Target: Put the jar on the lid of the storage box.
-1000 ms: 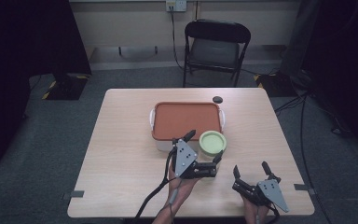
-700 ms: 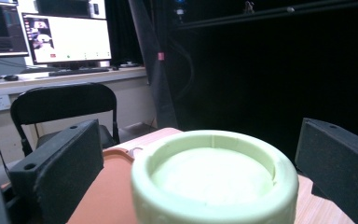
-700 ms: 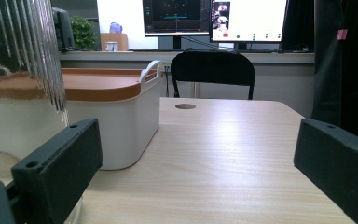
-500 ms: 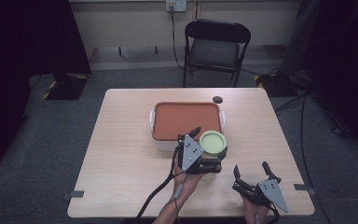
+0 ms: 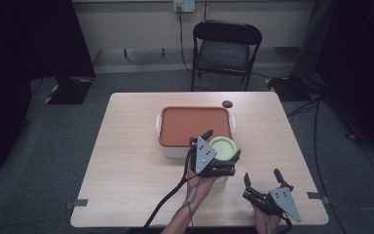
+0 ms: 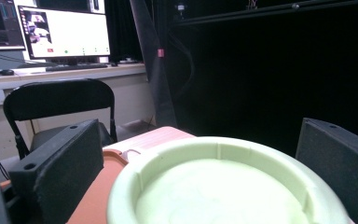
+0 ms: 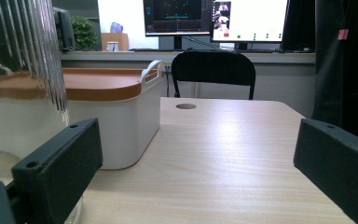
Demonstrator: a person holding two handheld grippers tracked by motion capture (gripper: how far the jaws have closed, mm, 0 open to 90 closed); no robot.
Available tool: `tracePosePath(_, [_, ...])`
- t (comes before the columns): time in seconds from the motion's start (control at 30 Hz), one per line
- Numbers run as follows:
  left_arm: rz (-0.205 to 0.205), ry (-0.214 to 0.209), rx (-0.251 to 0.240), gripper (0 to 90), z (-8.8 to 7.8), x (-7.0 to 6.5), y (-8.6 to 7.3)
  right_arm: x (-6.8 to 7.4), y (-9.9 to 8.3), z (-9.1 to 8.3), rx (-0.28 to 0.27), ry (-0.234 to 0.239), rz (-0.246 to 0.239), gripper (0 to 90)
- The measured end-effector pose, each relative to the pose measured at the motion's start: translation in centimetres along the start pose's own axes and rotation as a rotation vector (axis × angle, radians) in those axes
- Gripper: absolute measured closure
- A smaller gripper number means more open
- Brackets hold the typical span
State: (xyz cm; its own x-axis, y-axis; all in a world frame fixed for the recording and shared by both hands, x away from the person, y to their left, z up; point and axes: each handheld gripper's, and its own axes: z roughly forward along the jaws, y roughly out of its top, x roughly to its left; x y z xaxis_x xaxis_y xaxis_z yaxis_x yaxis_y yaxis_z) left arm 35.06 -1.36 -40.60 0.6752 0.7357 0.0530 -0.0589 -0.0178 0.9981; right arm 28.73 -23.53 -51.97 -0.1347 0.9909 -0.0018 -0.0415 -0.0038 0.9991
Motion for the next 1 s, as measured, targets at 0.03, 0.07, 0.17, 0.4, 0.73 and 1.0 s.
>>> tracePosePath(0.03, [0.003,0.004,-0.004,0.0,0.1,0.0,0.0,0.0,0.0,0.0,0.000,0.000,0.000,0.3])
tracePosePath(0.07, [0.009,0.009,-0.008,0.0,0.1,-0.1,-0.1,0.0,0.0,0.0,0.000,0.000,0.000,0.3])
tracePosePath(0.17, [0.007,-0.001,-0.016,0.2,0.2,-0.3,-0.2,0.0,0.0,0.0,0.000,0.000,-0.001,0.3])
tracePosePath(0.4, [0.006,-0.014,0.000,0.3,0.7,-0.5,-0.8,0.0,0.0,0.0,0.000,0.000,0.000,0.3])
tracePosePath(0.73, [-0.004,-0.001,-0.004,0.3,0.8,-0.6,-1.8,0.0,0.0,0.0,0.001,0.002,0.000,0.4])
tracePosePath(1.0, [0.007,0.020,0.025,0.3,1.0,-0.7,-3.2,0.0,0.0,0.0,0.001,0.002,0.001,0.4])
